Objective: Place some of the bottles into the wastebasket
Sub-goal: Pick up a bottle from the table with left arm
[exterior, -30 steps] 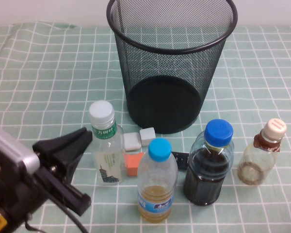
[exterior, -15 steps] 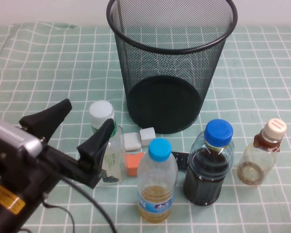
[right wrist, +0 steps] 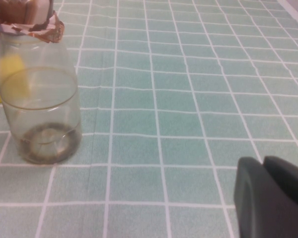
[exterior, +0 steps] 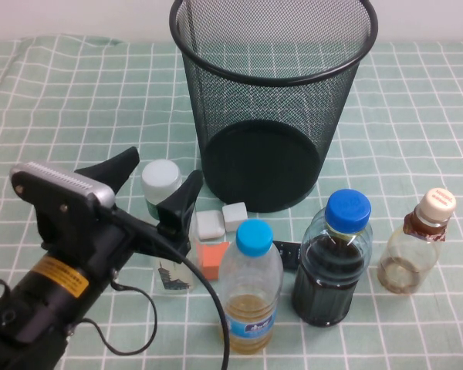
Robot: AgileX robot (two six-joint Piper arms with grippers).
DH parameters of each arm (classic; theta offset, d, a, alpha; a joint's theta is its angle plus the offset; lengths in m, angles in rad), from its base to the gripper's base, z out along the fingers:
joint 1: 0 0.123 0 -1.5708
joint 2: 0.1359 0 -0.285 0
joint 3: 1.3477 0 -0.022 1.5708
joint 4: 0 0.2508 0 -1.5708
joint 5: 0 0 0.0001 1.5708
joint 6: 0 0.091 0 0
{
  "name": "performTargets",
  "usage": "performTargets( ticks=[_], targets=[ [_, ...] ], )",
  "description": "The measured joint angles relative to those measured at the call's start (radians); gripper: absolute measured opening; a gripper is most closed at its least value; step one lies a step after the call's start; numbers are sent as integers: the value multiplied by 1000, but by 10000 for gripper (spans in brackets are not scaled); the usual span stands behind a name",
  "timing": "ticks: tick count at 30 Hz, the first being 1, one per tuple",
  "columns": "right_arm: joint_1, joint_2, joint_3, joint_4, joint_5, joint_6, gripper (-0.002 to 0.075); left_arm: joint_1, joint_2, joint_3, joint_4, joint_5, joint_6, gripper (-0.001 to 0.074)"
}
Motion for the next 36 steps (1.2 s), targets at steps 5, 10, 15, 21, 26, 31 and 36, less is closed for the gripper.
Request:
performTargets(
  ticks=[5, 10, 15, 21, 26, 31, 36],
  targets=[
    [0, 0, 0, 0, 0, 0, -7, 2, 55, -6, -7, -10, 0, 662],
    [0, 0, 0, 0, 0, 0, -7, 18, 93, -8, -13, -15, -4, 606],
    [0, 0, 0, 0, 0, 0, -7, 22, 99, -12, -18, -35, -8, 365],
    [0, 0, 0, 0, 0, 0, -7, 22, 97, -14, -21, -26, -8, 335],
    [0, 0, 0, 0, 0, 0, -7, 28, -10, -67, -45, 269, 47, 335],
    [0, 0, 0, 0, 0, 0, -7, 94, -213, -247, -88, 858, 157, 335],
    [0, 0, 0, 0, 0, 0, -7, 227, -292, -562, -86, 1398, 176, 335]
  ],
)
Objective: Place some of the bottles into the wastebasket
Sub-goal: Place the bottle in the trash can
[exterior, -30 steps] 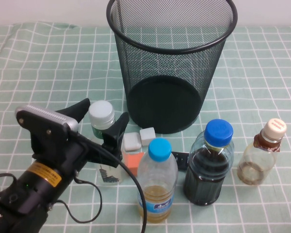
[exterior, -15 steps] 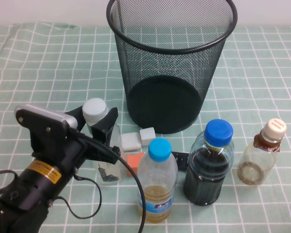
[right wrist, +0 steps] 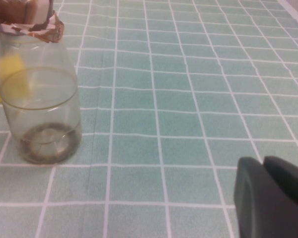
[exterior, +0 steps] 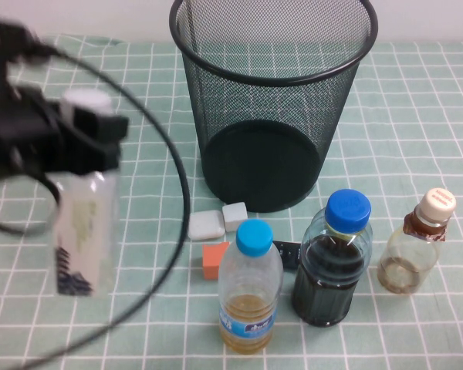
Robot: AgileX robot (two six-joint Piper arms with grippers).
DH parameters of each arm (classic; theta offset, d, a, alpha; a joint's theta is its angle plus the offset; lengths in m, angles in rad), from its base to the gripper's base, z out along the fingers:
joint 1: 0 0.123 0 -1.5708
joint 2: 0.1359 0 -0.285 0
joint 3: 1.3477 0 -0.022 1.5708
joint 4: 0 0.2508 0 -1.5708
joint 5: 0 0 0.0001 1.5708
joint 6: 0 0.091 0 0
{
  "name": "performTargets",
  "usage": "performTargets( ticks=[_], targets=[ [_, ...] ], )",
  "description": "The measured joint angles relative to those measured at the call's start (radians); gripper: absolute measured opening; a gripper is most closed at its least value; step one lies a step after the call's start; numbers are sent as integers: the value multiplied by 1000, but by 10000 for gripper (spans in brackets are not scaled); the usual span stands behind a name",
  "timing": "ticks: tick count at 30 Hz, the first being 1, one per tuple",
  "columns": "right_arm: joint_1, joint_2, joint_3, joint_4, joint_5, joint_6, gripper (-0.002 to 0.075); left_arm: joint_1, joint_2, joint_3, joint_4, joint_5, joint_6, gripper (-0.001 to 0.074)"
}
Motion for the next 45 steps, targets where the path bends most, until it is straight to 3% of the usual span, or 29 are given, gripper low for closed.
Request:
performTargets(
  ticks=[3, 8, 15, 22, 28, 35, 45],
  targets=[
    [0, 0, 0, 0, 0, 0, -7, 52, 41, -235, 11, 206, 10, 335],
    [0, 0, 0, 0, 0, 0, -7, 62, 206, -628, 8, 372, 77, 335],
    [0, 0, 0, 0, 0, 0, -7, 62, 532, -1217, -136, 420, 187, 335],
    [0, 0, 0, 0, 0, 0, -7, 62, 864, -1598, -377, 403, 323, 335],
    [0, 0, 0, 0, 0, 0, -7, 62, 1068, -1681, -545, 376, 434, 335],
    [0, 0, 0, 0, 0, 0, -7, 62, 1214, -1685, -564, 429, 460, 335],
    [0, 0, 0, 0, 0, 0, -7, -10, 1290, -1685, -336, 500, 436, 335]
  ],
)
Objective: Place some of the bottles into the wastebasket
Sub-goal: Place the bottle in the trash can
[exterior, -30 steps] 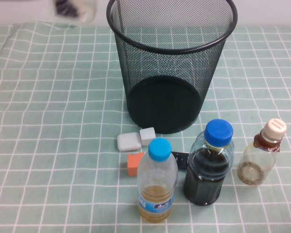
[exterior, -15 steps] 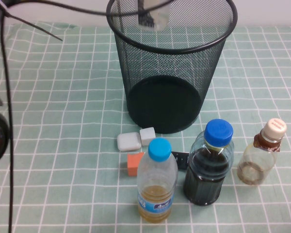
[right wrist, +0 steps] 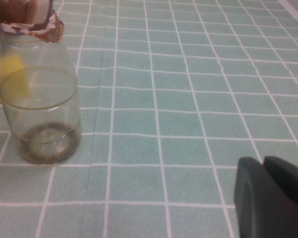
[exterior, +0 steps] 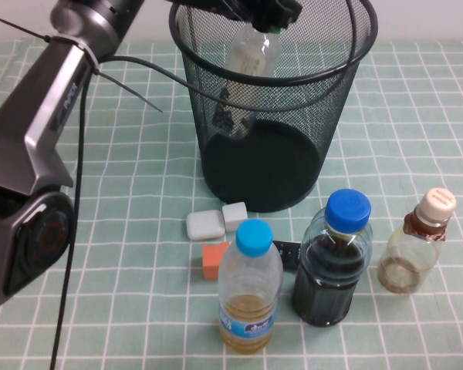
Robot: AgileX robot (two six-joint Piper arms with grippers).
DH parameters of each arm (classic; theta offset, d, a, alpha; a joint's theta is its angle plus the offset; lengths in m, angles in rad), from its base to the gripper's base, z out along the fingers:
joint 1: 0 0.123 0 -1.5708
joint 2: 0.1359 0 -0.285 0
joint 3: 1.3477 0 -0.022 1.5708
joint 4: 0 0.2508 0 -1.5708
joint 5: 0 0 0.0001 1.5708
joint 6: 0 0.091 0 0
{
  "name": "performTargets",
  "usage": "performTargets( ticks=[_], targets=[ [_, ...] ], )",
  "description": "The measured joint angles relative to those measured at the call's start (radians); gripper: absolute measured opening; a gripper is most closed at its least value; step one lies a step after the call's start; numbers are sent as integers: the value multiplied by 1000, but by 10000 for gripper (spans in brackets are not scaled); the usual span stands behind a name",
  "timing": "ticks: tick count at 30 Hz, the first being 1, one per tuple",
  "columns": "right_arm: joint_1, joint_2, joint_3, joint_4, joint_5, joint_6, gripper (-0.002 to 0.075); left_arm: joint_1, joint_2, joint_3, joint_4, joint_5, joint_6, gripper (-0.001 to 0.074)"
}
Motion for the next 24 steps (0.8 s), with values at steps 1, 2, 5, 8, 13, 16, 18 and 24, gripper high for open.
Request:
performTargets(
  ticks=[1, 2, 5, 8, 13, 16, 18, 24],
  targets=[
    [0, 0, 0, 0, 0, 0, -7, -6, 2, 0, 10, 6, -5, 335],
    [0, 0, 0, 0, 0, 0, -7, -8, 2, 0, 18, 17, -11, 335],
    [0, 0, 0, 0, 0, 0, -7, -15, 2, 2, 35, 27, -18, 335],
    [0, 0, 0, 0, 0, 0, -7, -16, 2, 11, 66, 45, -56, 335],
    [0, 0, 0, 0, 0, 0, -7, -16, 2, 11, 99, 54, -128, 417],
    [0, 0, 0, 0, 0, 0, -7, -17, -18, 15, 104, 75, -134, 441],
    [0, 0, 0, 0, 0, 0, -7, -19, -51, 18, 110, 90, -147, 445],
    [0, 0, 0, 0, 0, 0, -7, -28, -219, 18, 111, 157, -218, 321]
  ],
)
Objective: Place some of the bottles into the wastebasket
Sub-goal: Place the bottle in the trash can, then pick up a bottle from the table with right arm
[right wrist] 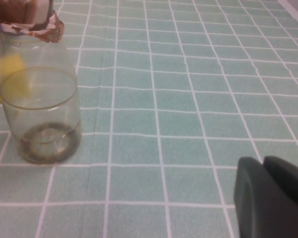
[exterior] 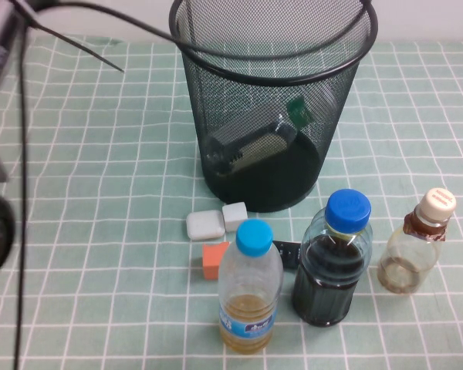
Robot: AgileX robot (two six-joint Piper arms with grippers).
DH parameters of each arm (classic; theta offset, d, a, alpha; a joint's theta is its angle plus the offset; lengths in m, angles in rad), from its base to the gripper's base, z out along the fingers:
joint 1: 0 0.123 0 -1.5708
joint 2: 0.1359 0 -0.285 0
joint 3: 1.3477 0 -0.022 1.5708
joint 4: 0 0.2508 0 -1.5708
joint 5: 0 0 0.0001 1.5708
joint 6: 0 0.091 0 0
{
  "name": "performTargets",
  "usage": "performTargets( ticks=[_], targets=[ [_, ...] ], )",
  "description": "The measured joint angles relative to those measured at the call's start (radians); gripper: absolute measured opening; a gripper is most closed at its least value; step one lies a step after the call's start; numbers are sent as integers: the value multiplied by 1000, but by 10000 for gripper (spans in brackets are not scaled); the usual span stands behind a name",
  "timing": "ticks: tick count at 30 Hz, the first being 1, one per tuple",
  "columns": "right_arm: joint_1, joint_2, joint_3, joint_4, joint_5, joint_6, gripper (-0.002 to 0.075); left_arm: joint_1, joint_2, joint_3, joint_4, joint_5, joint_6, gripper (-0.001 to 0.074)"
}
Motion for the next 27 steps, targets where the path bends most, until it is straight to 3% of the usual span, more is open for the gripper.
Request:
performTargets(
  ticks=[4, 7, 12, 18, 27],
  targets=[
    [0, 0, 0, 0, 0, 0, -7, 0, -148, 0, 4, 26, -6, 82],
    [0, 0, 0, 0, 0, 0, -7, 0, -264, 0, 33, 60, -8, 24],
    [0, 0, 0, 0, 0, 0, -7, 0, -504, 116, 114, 78, -10, 4],
    [0, 0, 0, 0, 0, 0, -7, 0, -847, 509, 263, 53, -42, 1],
    [0, 0, 0, 0, 0, 0, -7, 0, -1416, 1371, 297, -355, -115, 1]
  ],
)
